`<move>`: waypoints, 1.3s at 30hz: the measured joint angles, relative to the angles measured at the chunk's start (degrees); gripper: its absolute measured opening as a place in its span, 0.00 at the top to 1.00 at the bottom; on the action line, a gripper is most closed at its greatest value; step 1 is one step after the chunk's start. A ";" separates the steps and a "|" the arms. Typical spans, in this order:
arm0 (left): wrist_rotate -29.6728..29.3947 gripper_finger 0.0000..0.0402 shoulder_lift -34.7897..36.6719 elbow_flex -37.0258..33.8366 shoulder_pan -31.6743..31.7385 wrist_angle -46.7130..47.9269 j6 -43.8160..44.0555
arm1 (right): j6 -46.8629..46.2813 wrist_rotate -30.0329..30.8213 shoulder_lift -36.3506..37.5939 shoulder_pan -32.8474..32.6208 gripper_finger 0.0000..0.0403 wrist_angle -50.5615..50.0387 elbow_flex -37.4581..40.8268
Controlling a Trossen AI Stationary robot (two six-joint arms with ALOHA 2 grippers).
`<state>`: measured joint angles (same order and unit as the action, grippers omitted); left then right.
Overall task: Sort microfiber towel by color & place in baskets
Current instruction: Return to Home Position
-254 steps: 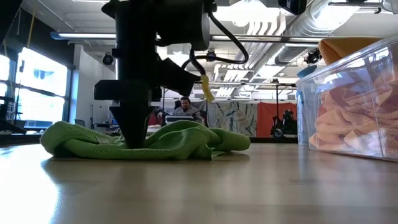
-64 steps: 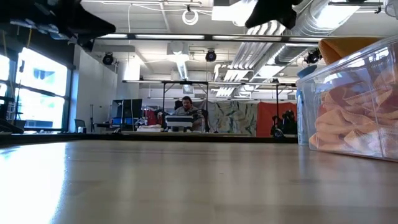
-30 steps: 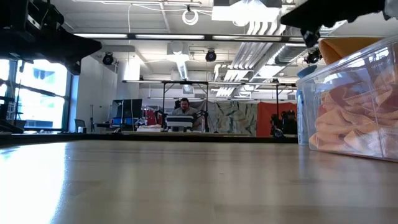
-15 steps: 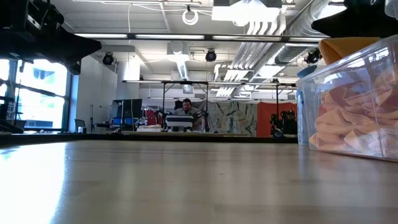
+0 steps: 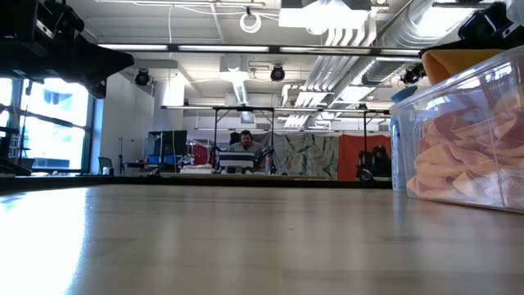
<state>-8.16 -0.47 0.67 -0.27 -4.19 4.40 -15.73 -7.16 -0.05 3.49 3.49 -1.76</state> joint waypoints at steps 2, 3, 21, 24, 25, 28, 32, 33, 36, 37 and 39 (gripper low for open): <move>0.00 1.00 0.00 0.00 0.00 0.04 -0.04 | -1.19 0.08 -0.14 0.02 1.00 0.20 1.21; 0.02 1.00 0.00 0.00 -0.02 0.07 -0.02 | -1.25 0.11 -0.21 0.02 1.00 -0.25 1.18; 0.04 1.00 0.00 0.00 -0.02 0.08 0.00 | 6.38 2.91 -0.33 0.02 1.00 -2.14 1.18; 0.04 1.00 0.00 0.00 -0.02 0.08 -0.01 | 11.61 2.97 -0.33 0.02 1.00 -2.16 1.18; 0.04 1.00 0.00 0.00 -0.02 0.09 0.00 | 12.96 3.04 -0.33 0.02 1.00 -2.16 1.18; 0.06 1.00 0.00 0.00 -0.02 0.09 -0.01 | 14.54 3.04 -0.35 0.02 1.00 -2.17 1.18; 0.06 1.00 0.00 0.00 -0.02 0.09 -0.01 | 14.28 3.04 -0.35 0.02 1.00 -2.19 1.18; 0.06 1.00 0.00 0.00 -0.02 0.09 0.00 | 14.28 3.04 -0.35 0.02 1.00 -2.19 1.18; 0.06 1.00 0.00 0.00 -0.02 0.09 -0.01 | 14.26 3.02 -0.35 0.02 1.00 -2.18 1.18; 0.06 1.00 0.00 0.00 -0.02 0.09 0.00 | 14.28 3.02 -0.35 0.02 1.00 -2.18 1.18; 0.06 1.00 0.00 0.00 -0.02 0.09 -0.04 | 14.28 3.02 -0.35 0.02 1.00 -2.19 1.18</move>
<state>-8.10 -0.47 0.67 -0.30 -4.10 4.37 -1.45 -4.14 -0.40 3.51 1.30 -0.58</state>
